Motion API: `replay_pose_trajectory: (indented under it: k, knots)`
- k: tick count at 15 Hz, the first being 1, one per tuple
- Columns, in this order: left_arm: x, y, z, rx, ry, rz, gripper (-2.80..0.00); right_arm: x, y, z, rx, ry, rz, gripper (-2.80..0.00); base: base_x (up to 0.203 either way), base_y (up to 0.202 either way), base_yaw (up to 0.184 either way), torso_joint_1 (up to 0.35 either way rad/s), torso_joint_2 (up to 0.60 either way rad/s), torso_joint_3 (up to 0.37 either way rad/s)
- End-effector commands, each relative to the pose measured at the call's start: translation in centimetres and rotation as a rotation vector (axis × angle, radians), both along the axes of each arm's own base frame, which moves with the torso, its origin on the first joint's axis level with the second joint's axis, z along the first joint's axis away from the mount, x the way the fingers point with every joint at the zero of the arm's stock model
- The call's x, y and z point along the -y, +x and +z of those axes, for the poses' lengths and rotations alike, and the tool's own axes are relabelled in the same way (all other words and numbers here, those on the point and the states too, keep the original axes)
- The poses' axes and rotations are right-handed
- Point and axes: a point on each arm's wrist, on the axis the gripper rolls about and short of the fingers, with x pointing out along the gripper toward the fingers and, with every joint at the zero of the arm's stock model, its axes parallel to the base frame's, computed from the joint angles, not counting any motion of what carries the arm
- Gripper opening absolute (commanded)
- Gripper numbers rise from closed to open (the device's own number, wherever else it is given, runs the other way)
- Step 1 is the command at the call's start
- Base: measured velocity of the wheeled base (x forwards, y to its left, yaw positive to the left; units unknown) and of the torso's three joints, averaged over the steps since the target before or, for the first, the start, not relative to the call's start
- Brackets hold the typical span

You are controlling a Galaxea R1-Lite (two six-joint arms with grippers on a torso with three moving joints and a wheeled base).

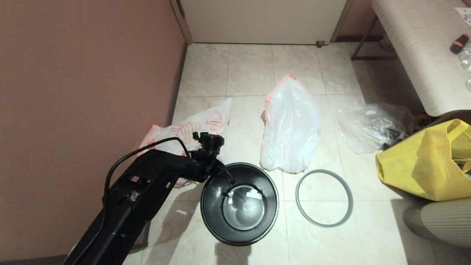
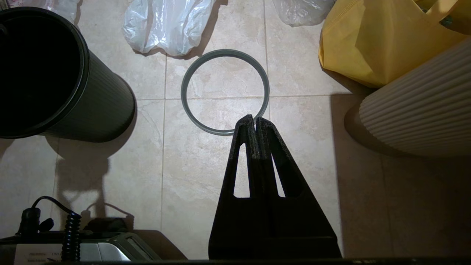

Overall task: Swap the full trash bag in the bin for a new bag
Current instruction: Pick up a new trash bag

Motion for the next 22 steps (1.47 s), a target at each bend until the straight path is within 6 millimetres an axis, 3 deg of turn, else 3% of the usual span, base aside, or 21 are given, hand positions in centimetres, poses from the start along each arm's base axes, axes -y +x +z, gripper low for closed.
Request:
replay_pose_trajectory:
  k: [1, 3, 6, 11, 14, 19, 22]
  knots:
    - [-0.7, 0.6, -1.2, 0.035, 0.057, 0.002, 0.00, 0.0, 0.0, 0.0, -0.002, 0.000, 0.000, -2.80, 0.000, 0.000, 0.000, 0.000, 0.00, 0.000]
    - [-1.5, 1.2, -1.0, 0.092, 0.145, 0.001, 0.00, 0.0, 0.0, 0.0, -0.002, 0.000, 0.000, -2.80, 0.000, 0.000, 0.000, 0.000, 0.00, 0.000]
    - [-2.5, 1.5, -2.6, 0.051, 0.227, 0.006, 0.00, 0.0, 0.0, 0.0, -0.002, 0.000, 0.000, -2.80, 0.000, 0.000, 0.000, 0.000, 0.00, 0.000]
    - [-2.3, 1.3, -4.9, -0.008, 0.241, 0.006, 0.00, 0.0, 0.0, 0.0, -0.002, 0.000, 0.000, -2.80, 0.000, 0.000, 0.000, 0.000, 0.00, 0.000]
    - [-1.0, 1.0, -2.6, 0.068, 0.221, 0.004, 0.00, 0.0, 0.0, 0.0, -0.002, 0.000, 0.000, -2.80, 0.000, 0.000, 0.000, 0.000, 0.00, 0.000]
    - [4.3, -1.8, 2.0, 0.125, 0.189, -0.098, 0.00, 0.0, 0.0, 0.0, -0.002, 0.000, 0.000, -2.80, 0.000, 0.000, 0.000, 0.000, 0.00, 0.000]
    - [5.1, -3.2, 5.4, 0.158, 0.170, -0.121, 0.00, 0.0, 0.0, 0.0, -0.002, 0.000, 0.000, -2.80, 0.000, 0.000, 0.000, 0.000, 0.00, 0.000]
